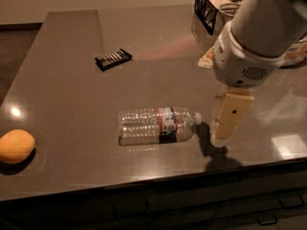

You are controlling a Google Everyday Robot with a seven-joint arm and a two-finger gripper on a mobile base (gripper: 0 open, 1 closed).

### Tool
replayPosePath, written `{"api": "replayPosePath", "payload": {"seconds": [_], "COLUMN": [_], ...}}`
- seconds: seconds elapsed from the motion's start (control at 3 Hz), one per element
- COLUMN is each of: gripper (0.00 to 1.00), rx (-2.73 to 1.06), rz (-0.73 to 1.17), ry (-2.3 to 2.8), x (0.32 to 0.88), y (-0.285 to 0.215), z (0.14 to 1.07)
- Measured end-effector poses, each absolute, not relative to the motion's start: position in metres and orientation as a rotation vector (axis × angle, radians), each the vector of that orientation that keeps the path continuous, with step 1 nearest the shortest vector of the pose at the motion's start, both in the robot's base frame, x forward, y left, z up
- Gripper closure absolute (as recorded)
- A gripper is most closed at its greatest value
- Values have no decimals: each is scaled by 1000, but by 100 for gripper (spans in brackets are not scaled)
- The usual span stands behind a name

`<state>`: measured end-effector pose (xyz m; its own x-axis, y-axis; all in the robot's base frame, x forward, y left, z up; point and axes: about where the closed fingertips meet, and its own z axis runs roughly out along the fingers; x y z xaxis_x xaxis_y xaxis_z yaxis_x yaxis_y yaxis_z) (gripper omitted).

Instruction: Move water bottle near orange

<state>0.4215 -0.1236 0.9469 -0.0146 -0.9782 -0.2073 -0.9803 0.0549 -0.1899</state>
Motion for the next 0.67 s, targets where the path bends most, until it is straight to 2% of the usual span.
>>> {"api": "replayPosePath", "payload": {"seconds": [0.67], "gripper": [0], "rx": [-2012], "rz": [32], "ry": [2018], "x": [452], "y": [-88], "z": [918]}}
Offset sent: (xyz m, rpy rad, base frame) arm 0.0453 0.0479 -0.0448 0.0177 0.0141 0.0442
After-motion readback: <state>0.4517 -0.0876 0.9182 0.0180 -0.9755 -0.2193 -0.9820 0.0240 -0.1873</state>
